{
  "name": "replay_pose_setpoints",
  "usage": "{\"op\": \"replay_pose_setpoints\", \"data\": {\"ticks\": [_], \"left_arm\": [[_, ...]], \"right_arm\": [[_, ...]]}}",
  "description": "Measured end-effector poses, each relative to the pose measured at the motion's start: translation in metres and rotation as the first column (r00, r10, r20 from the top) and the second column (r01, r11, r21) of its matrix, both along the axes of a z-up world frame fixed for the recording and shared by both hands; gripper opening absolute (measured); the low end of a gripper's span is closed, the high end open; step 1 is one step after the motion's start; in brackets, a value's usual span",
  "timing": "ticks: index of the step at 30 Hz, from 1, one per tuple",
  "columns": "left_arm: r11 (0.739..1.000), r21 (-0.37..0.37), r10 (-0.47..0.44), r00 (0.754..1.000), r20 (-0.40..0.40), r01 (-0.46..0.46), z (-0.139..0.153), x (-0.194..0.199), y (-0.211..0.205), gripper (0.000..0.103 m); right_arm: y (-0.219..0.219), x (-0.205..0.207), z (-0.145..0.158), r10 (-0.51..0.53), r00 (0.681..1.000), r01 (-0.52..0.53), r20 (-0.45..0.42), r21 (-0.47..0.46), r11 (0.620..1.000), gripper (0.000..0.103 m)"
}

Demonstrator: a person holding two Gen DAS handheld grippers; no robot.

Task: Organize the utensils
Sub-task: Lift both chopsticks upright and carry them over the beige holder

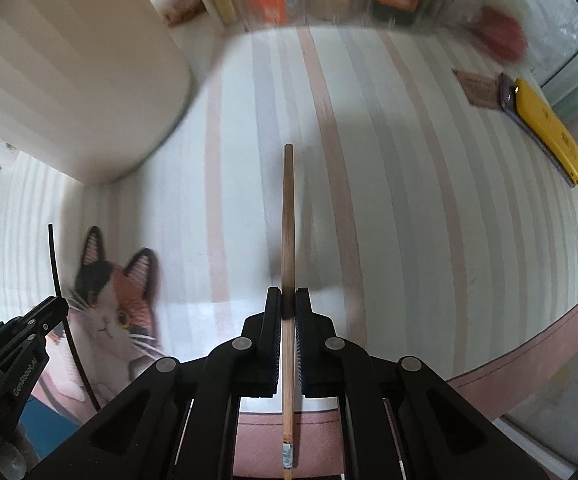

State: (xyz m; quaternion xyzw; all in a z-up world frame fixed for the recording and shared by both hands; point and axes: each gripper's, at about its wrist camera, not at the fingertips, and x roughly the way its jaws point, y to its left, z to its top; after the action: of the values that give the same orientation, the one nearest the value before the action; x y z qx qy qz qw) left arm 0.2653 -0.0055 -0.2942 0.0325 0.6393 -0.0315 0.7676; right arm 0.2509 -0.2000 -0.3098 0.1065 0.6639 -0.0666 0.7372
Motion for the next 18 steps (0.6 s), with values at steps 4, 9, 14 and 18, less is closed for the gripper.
{"op": "replay_pose_setpoints", "data": {"ticks": [4, 9, 14, 18], "left_arm": [[1.000, 0.001, 0.007, 0.998, 0.061, -0.007, 0.026, 0.000, 0.008, 0.003], [1.000, -0.008, 0.026, 0.992, 0.120, -0.025, 0.044, -0.004, 0.022, 0.003], [0.999, -0.018, 0.051, 0.985, 0.166, -0.049, 0.065, -0.003, 0.029, 0.003], [0.998, -0.029, 0.069, 0.976, 0.205, -0.064, 0.082, -0.004, 0.035, 0.003]], "right_arm": [[-0.007, -0.009, 0.028, 0.004, 0.998, -0.004, 0.055, 0.005, 1.000, 0.007], [0.013, -0.013, 0.049, 0.012, 0.991, -0.010, 0.132, -0.014, 1.000, 0.007], [0.013, -0.003, 0.060, 0.016, 0.981, -0.014, 0.195, -0.013, 1.000, 0.007], [0.016, 0.004, 0.069, 0.016, 0.971, -0.016, 0.239, -0.003, 1.000, 0.007]]}}
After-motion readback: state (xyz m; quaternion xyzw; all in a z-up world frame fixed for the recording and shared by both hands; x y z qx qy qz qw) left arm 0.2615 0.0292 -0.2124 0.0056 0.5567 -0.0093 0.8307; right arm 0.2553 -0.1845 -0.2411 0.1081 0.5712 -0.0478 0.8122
